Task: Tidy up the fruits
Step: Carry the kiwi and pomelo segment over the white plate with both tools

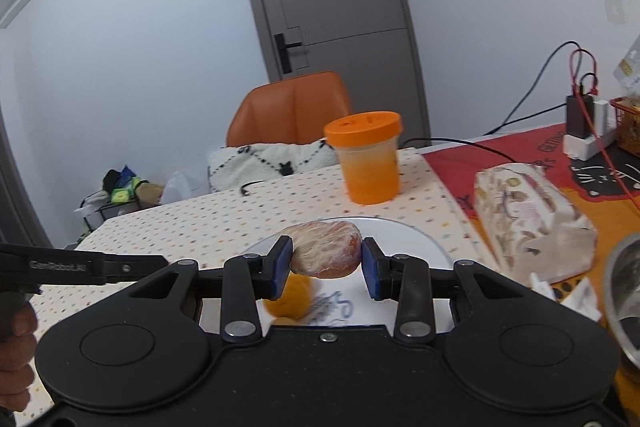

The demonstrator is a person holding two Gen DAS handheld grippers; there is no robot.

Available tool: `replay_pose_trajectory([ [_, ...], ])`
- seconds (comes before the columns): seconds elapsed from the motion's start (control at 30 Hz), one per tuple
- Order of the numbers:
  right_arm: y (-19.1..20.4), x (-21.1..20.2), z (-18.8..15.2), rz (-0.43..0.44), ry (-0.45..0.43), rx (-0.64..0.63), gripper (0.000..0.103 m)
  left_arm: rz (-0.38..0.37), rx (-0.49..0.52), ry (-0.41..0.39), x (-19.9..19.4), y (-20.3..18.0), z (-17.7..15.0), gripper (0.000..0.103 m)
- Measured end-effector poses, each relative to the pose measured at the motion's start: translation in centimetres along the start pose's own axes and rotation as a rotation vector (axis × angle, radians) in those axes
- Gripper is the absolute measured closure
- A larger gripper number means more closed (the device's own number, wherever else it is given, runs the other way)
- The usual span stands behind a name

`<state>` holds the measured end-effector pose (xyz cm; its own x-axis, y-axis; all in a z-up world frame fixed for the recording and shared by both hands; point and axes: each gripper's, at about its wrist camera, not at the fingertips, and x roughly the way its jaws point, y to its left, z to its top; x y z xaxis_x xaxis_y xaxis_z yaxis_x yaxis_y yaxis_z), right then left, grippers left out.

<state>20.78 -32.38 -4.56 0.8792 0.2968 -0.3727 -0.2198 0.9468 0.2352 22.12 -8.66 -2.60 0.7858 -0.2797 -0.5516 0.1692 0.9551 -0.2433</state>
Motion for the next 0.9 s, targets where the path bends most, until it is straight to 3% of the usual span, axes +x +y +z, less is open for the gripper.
replay_pose_trajectory([
  [0.27,-1.2,1.3,-0.3,-0.039,0.018,0.001,0.068,-0.015,0.022,0.015,0.9,-1.0,0.1,0.08],
  [0.9,-1.5,5.1,-1.0,-0.018,0.1,-0.046,0.068,0.02,0.025,0.061,3.1,-0.9,0.3,0.08],
])
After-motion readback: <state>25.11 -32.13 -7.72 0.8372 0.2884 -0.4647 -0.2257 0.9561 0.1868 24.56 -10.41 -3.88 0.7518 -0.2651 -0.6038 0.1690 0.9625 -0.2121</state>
